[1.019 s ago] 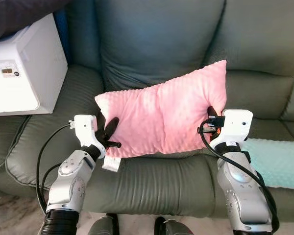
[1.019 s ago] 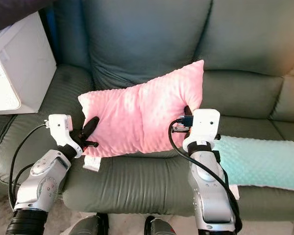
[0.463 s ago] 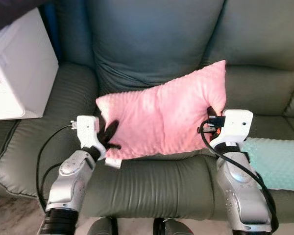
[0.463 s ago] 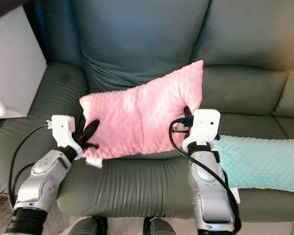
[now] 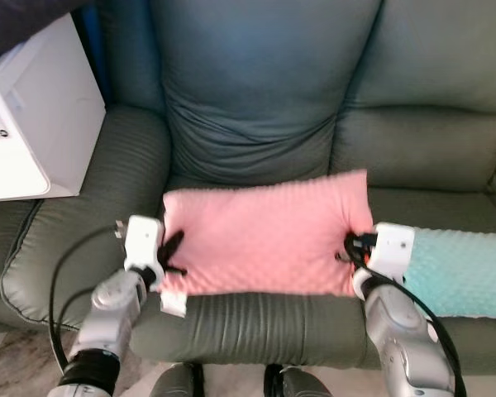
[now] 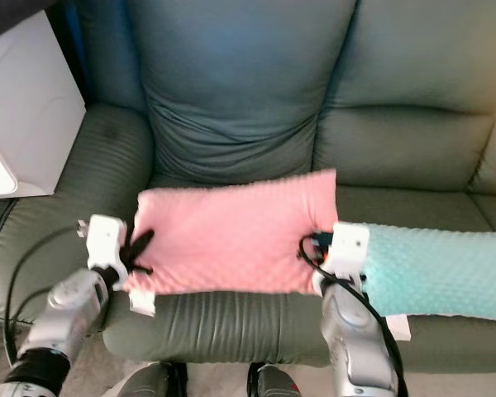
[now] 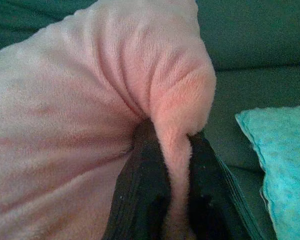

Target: Move the pillow to the sofa

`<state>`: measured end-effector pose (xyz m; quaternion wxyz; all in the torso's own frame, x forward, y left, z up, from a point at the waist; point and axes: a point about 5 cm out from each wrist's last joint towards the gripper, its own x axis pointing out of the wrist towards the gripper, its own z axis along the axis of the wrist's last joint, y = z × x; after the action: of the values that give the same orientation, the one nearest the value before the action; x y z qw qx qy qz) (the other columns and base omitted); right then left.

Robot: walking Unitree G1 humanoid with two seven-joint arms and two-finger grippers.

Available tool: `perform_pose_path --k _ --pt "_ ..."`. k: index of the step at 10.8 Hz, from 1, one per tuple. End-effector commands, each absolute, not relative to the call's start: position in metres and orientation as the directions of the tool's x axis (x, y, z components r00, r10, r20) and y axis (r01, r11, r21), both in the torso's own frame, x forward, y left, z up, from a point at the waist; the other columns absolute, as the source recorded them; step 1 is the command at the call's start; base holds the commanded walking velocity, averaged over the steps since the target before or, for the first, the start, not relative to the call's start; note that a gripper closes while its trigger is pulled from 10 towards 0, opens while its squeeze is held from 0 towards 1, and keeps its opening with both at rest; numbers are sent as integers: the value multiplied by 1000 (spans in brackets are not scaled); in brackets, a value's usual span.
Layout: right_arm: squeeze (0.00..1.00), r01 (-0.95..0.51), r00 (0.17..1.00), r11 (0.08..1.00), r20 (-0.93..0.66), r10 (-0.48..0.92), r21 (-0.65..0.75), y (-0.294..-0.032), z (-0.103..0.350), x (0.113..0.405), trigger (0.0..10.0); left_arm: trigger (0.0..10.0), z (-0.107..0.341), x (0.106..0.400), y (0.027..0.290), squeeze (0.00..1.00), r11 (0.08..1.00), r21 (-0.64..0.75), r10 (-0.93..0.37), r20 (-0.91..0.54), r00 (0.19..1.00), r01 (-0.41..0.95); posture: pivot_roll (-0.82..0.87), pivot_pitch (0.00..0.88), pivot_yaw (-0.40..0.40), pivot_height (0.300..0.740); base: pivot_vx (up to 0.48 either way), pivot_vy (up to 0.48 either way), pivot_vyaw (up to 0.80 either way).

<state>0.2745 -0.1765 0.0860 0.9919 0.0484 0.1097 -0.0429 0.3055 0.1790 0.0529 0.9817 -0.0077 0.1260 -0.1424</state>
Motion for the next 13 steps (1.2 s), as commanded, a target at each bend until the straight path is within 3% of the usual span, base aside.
perform_pose_path --k 1,6,8,13 --pt "0 168 959 985 -240 -152 48 -198 77 269 10000 10000 46 302 181 0 963 -43 -267 -248 931 265 -96 289 -28 740 0 0 0" --pt "0 224 915 971 -359 -183 78 -208 40 260 10000 10000 27 310 141 0 945 -30 -320 -302 898 327 -139 376 -16 740 0 0 0" --pt "0 199 917 978 -364 -161 67 -207 33 263 10000 10000 31 318 145 0 973 36 -207 -300 931 228 -152 411 -1 740 0 0 0" --pt "0 163 966 987 -203 -160 1 -209 55 307 10000 10000 51 339 150 0 994 -58 -103 -248 963 91 -150 451 5 740 0 0 0"
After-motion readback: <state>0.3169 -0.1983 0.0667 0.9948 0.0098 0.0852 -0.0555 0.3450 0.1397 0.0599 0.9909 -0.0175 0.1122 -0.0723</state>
